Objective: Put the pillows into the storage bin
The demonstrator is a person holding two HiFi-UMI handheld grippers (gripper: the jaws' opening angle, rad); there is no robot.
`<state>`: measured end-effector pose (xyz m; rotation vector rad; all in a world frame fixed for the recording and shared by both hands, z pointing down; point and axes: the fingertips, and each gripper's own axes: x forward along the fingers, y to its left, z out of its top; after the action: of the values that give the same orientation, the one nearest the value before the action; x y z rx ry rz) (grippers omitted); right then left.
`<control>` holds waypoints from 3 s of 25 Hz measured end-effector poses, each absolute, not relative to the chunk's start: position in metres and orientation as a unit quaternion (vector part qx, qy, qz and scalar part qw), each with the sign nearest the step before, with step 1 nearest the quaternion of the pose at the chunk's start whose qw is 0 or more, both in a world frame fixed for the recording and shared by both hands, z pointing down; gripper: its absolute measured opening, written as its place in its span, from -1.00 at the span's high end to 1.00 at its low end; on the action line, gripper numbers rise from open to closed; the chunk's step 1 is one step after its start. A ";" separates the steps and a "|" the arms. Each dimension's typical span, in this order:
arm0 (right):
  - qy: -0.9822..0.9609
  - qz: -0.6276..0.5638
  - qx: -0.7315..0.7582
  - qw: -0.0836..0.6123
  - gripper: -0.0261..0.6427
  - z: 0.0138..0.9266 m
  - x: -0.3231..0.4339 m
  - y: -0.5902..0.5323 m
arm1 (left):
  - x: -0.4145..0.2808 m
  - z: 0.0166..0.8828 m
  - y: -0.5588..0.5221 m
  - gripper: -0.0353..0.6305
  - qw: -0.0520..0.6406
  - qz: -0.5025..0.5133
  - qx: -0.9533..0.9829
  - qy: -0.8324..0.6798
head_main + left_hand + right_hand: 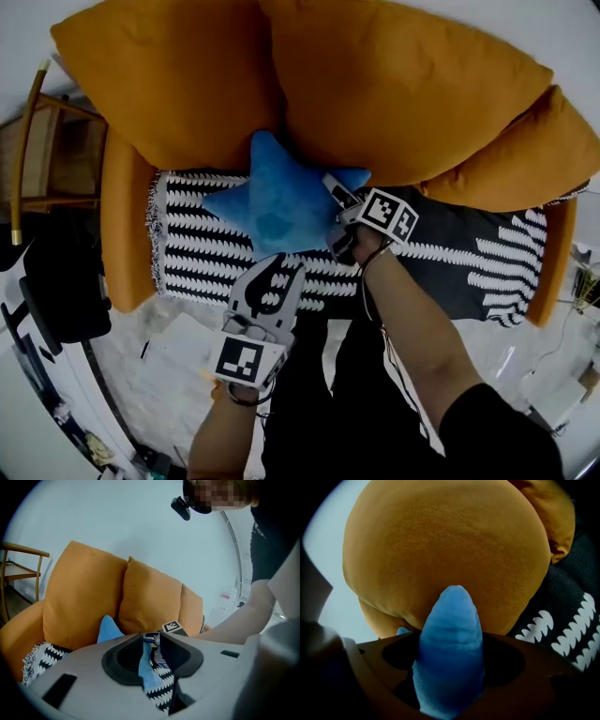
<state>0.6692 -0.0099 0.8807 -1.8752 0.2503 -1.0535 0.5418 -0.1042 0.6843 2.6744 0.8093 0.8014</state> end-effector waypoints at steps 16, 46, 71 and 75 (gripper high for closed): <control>0.266 -0.377 -0.838 0.292 0.20 0.746 0.632 -0.033 | 0.525 0.606 -0.111 0.60 0.110 0.227 0.938 0.239; 0.518 -0.132 -0.842 -0.069 0.24 0.354 0.554 -0.008 | 0.434 0.314 -0.092 0.67 0.020 0.038 0.997 0.068; 0.806 -0.151 -0.556 -0.137 0.24 0.408 0.162 -0.232 | -0.012 0.347 -0.197 0.88 0.082 0.071 0.922 -0.372; 0.822 -0.157 -0.528 -0.143 0.24 0.417 0.068 -0.262 | -0.115 0.352 -0.213 0.88 0.078 0.053 0.905 -0.416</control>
<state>0.0682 -0.2616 0.4169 -1.8289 2.8495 -0.5426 -0.1154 -0.2126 0.3516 2.7097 -1.2447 0.1591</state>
